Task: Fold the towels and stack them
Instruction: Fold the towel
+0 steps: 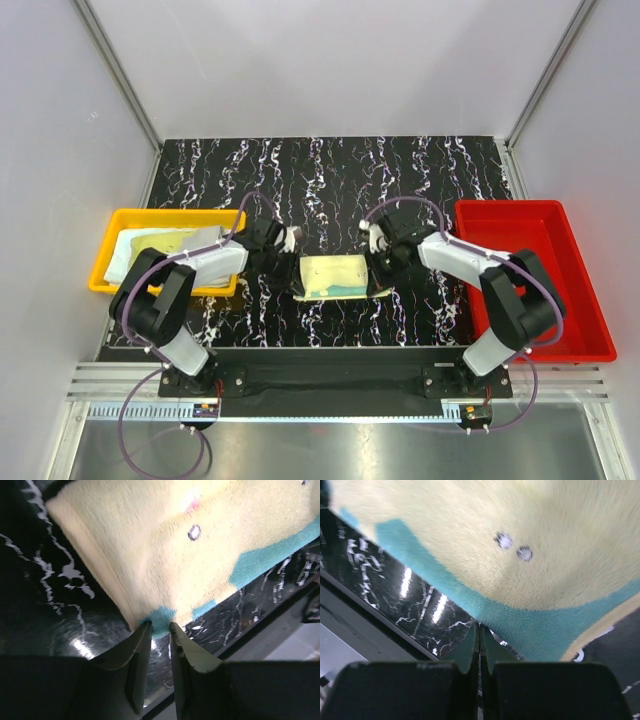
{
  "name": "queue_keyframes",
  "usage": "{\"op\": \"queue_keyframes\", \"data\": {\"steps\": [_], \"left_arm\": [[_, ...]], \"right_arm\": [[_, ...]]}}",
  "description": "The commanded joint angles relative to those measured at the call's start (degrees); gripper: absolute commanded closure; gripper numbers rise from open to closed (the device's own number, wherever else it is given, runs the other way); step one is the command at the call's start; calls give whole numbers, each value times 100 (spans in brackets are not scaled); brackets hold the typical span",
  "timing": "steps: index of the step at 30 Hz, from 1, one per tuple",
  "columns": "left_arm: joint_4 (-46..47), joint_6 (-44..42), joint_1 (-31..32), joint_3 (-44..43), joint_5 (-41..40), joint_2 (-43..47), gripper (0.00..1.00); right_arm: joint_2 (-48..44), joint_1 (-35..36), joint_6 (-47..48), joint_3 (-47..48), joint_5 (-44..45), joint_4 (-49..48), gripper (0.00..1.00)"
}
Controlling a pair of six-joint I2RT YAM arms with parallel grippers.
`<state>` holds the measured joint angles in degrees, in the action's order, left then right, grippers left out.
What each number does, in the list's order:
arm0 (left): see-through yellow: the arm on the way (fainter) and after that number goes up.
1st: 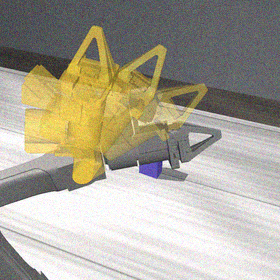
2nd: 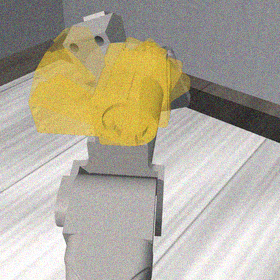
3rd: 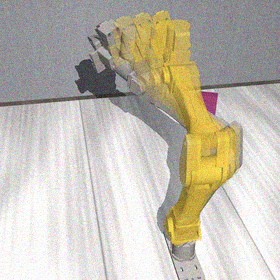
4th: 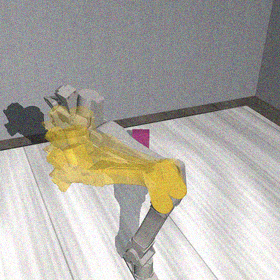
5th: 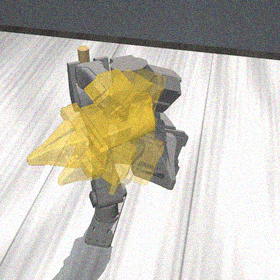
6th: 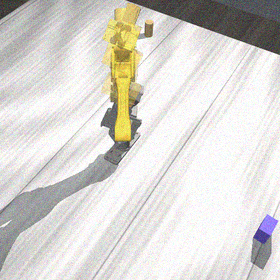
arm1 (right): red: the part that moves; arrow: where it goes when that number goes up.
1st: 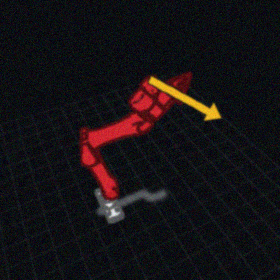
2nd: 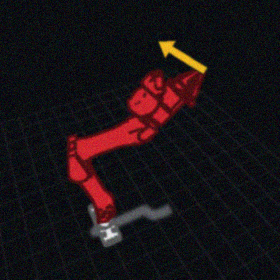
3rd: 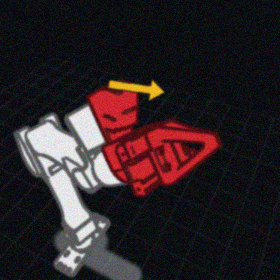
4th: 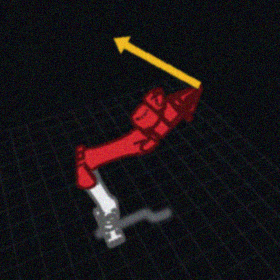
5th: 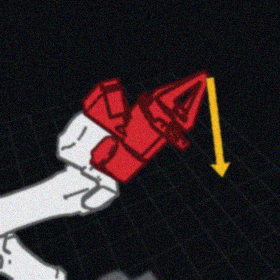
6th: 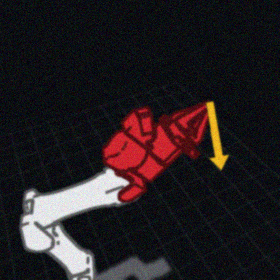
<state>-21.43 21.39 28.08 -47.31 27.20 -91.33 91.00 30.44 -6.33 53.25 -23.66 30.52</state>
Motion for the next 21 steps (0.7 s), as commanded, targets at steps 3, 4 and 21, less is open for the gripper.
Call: {"op": "queue_keyframes", "data": {"steps": [3, 4, 21], "left_arm": [[482, 445, 23, 283, -180, -254, 71], [499, 471, 23, 310, -171, -210, 71], [-459, 559, 14, -359, -874, 512, 56]], "right_arm": [[243, -3, -466, -272, -68, -442, 100], [190, -3, -501, -289, -51, -442, 100], [-154, -345, -756, 27, 625, 165, 100]]}}
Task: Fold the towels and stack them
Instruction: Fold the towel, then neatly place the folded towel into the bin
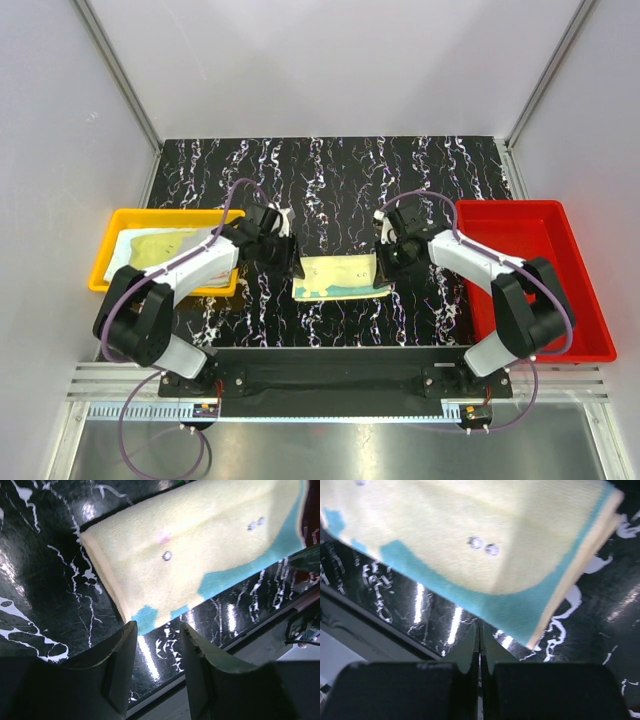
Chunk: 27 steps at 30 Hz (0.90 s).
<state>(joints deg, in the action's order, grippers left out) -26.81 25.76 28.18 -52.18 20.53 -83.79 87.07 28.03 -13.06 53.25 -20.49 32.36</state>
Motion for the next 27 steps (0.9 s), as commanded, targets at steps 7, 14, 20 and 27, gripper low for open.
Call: {"op": "queue_keyframes", "data": {"steps": [7, 14, 20, 27], "left_arm": [[316, 342, -155, 524, -551, -182, 55], [843, 439, -392, 683, -24, -173, 50], [1037, 527, -419, 648, 126, -471, 47], [1099, 588, -419, 780, -6, -665, 47]], "right_arm": [[364, -122, -346, -201, 502, -90, 100], [153, -122, -408, -254, 573, -107, 100], [-155, -131, -505, 105, 757, 174, 100], [284, -254, -540, -113, 1135, 17, 100]]}}
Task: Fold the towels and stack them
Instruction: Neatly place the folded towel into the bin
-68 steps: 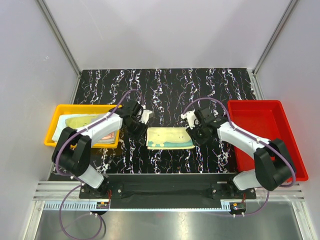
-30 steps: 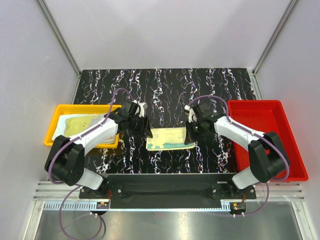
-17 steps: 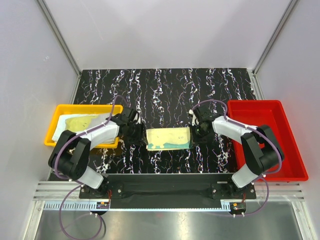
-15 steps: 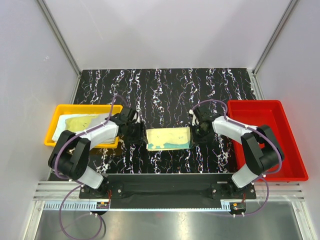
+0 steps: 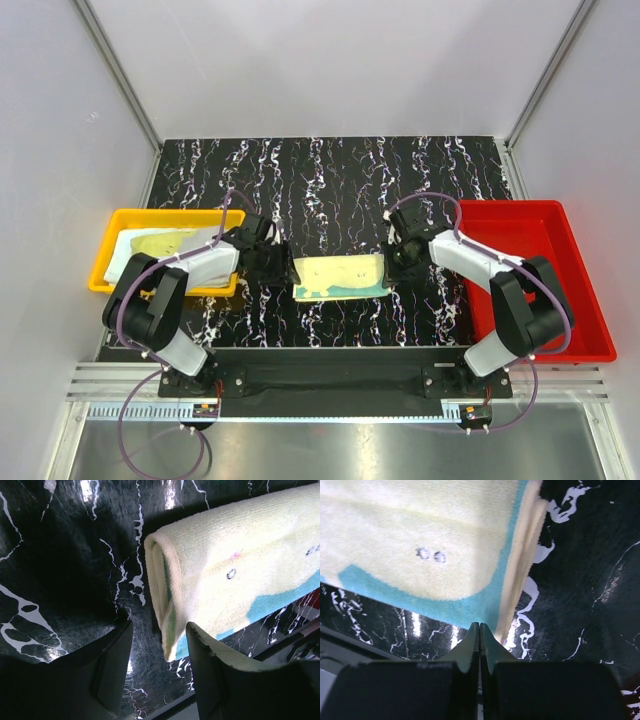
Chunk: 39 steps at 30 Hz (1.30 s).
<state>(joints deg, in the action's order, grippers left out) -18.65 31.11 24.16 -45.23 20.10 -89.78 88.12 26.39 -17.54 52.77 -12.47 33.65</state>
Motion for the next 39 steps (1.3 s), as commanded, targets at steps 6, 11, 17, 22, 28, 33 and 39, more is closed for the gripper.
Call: {"op": "queue_keyframes", "data": {"steps": [6, 11, 17, 22, 28, 33, 39], "left_arm": [[600, 219, -17, 296, -15, -154, 46], [609, 281, 36, 261, -190, -189, 46], [503, 421, 159, 252, -489, -259, 48], [556, 519, 238, 252, -638, -356, 54], [477, 562, 405, -3, -665, -628, 66], [117, 466, 502, -301, -726, -611, 99], [-603, 97, 493, -819, -945, -348, 100]], "right_arm": [[356, -99, -197, -259, 343, -245, 100], [-101, -99, -241, -127, 227, -201, 100], [-453, -99, -153, -30, 201, -174, 100], [-532, -99, -48, -92, 113, -280, 100], [-532, -99, 119, 13, 34, -324, 100], [-655, -99, 189, 31, -54, -376, 100], [-726, -99, 277, 58, -203, -430, 100]]}}
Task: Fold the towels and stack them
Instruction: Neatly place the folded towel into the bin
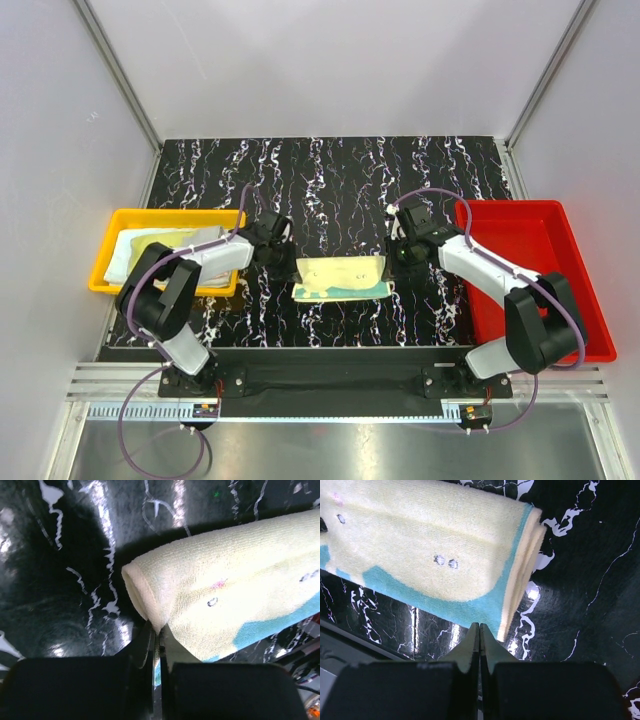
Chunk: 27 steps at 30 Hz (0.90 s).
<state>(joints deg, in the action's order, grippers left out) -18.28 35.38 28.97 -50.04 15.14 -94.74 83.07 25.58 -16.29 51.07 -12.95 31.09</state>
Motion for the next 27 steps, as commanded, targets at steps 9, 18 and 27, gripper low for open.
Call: {"op": "queue_keyframes", "data": {"steps": [9, 18, 27], "left_arm": [[-1572, -523, -32, -708, -1065, 746, 100], [-2056, -663, -49, -990, -1496, 782, 100], [-3145, -1296, -365, -1499, -2243, 1088, 100]], "right_arm": [[-396, -18, 241, 140, -155, -200, 100], [-379, -18, 241, 105, -199, -262, 100], [-511, -18, 250, 122, -181, -218, 100]]}}
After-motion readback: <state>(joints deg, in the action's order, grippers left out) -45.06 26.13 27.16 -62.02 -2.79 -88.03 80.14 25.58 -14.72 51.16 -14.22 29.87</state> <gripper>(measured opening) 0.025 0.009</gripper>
